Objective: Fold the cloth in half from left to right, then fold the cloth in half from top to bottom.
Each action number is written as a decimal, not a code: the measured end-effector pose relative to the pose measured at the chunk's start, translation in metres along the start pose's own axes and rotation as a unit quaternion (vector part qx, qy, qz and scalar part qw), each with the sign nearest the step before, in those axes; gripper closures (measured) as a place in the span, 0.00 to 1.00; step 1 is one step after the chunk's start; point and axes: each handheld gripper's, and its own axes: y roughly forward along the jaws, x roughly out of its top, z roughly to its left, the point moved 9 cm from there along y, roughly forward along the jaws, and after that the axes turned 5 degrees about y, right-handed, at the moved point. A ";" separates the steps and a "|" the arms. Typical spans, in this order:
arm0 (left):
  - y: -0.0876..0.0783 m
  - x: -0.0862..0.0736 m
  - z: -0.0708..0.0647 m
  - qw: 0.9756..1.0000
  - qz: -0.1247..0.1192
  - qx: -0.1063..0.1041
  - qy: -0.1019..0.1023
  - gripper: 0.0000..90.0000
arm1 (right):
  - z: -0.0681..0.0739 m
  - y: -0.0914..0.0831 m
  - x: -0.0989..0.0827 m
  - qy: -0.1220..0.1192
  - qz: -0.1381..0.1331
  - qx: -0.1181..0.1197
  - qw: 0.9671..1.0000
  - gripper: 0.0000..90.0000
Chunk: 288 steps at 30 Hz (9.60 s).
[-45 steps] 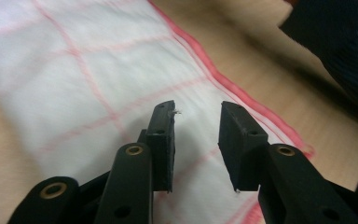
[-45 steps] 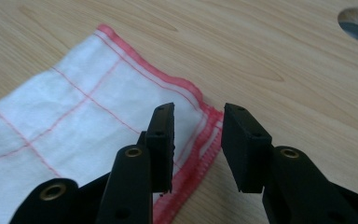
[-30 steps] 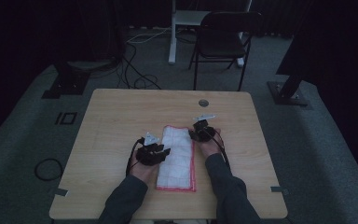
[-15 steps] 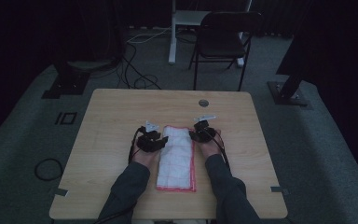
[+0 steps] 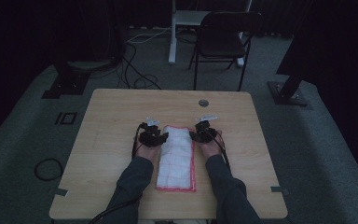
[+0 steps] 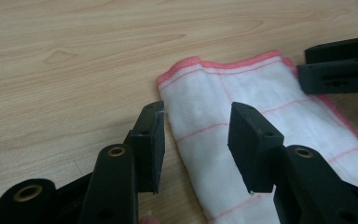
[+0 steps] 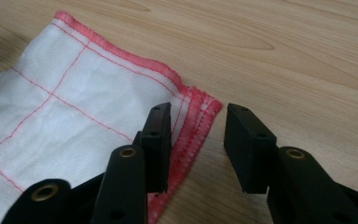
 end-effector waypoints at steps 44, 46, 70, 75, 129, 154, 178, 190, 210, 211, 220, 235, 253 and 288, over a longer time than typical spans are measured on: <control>0.017 0.004 0.008 0.997 0.043 -0.015 -0.060 0.97 | 0.009 0.010 0.011 -0.002 0.020 0.018 1.000 0.95; 0.016 0.007 0.009 0.997 0.034 -0.016 -0.060 0.97 | 0.008 0.008 0.014 0.000 0.014 0.022 1.000 0.95; -0.019 0.047 0.005 0.999 -0.026 -0.027 -0.029 0.97 | 0.012 -0.027 0.050 -0.012 -0.062 0.029 0.998 0.95; -0.028 0.049 0.002 0.999 -0.035 -0.035 -0.022 0.97 | 0.016 -0.034 0.049 -0.012 -0.073 0.038 0.996 0.95; -0.092 0.012 -0.025 0.994 -0.083 -0.064 -0.002 0.96 | 0.049 -0.086 0.018 -0.058 -0.131 0.086 0.986 0.95; -0.106 -0.022 -0.040 0.993 -0.079 -0.084 -0.010 0.96 | 0.062 -0.103 -0.013 -0.075 -0.125 0.103 0.984 0.95; -0.107 -0.057 -0.051 0.994 -0.059 -0.094 -0.017 0.96 | 0.068 -0.100 -0.046 -0.082 -0.102 0.111 0.985 0.95; -0.100 -0.078 -0.054 0.995 -0.036 -0.095 -0.021 0.96 | 0.072 -0.092 -0.068 -0.083 -0.080 0.114 0.987 0.95; -0.111 -0.075 -0.043 0.994 -0.056 -0.085 -0.040 0.91 | 0.072 -0.089 -0.076 -0.082 -0.073 0.115 0.987 0.95; -0.112 -0.074 -0.042 0.994 -0.057 -0.084 -0.040 0.91 | 0.072 -0.089 -0.076 -0.082 -0.073 0.115 0.987 0.95; -0.106 -0.050 -0.033 0.995 -0.061 -0.075 -0.037 0.89 | 0.072 -0.088 -0.079 -0.081 -0.071 0.115 0.988 0.95; -0.072 -0.039 -0.042 0.996 -0.019 -0.082 -0.008 0.89 | 0.072 -0.089 -0.080 -0.083 -0.070 0.118 0.987 0.94; -0.075 -0.069 -0.057 0.995 -0.007 -0.102 -0.006 0.88 | 0.070 -0.101 -0.081 -0.080 -0.082 0.123 0.986 0.81; -0.108 -0.100 -0.031 0.998 -0.019 -0.051 0.027 0.83 | 0.007 -0.110 -0.092 -0.022 -0.090 0.066 0.994 0.79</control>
